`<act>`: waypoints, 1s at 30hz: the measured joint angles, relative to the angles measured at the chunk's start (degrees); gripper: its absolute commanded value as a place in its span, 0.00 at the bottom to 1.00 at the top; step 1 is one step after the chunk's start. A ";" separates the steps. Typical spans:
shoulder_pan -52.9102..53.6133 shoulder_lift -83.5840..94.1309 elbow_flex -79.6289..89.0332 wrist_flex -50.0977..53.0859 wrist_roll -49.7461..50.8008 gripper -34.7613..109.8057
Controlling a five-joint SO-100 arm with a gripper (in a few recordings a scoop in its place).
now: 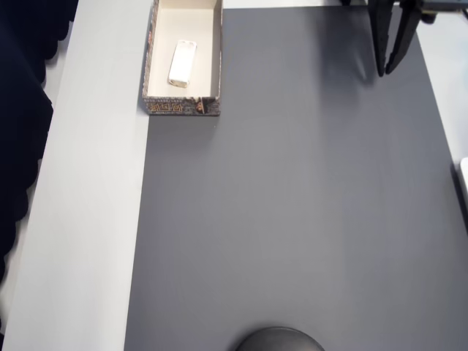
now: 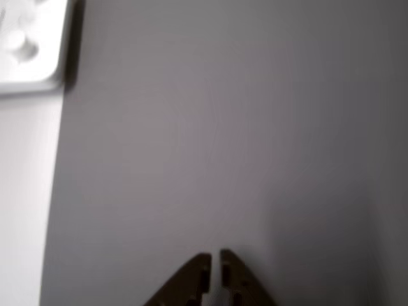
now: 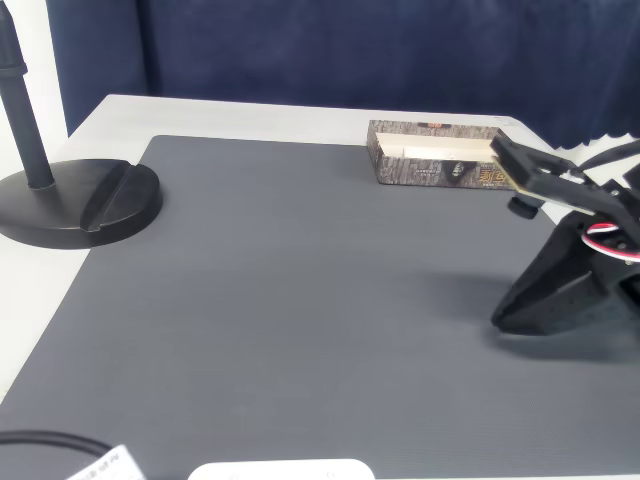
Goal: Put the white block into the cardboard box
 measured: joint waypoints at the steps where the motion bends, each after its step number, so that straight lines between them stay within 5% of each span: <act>1: 0.18 0.09 0.09 0.26 0.00 0.23; 30: 2.02 0.09 0.09 3.96 8.79 0.23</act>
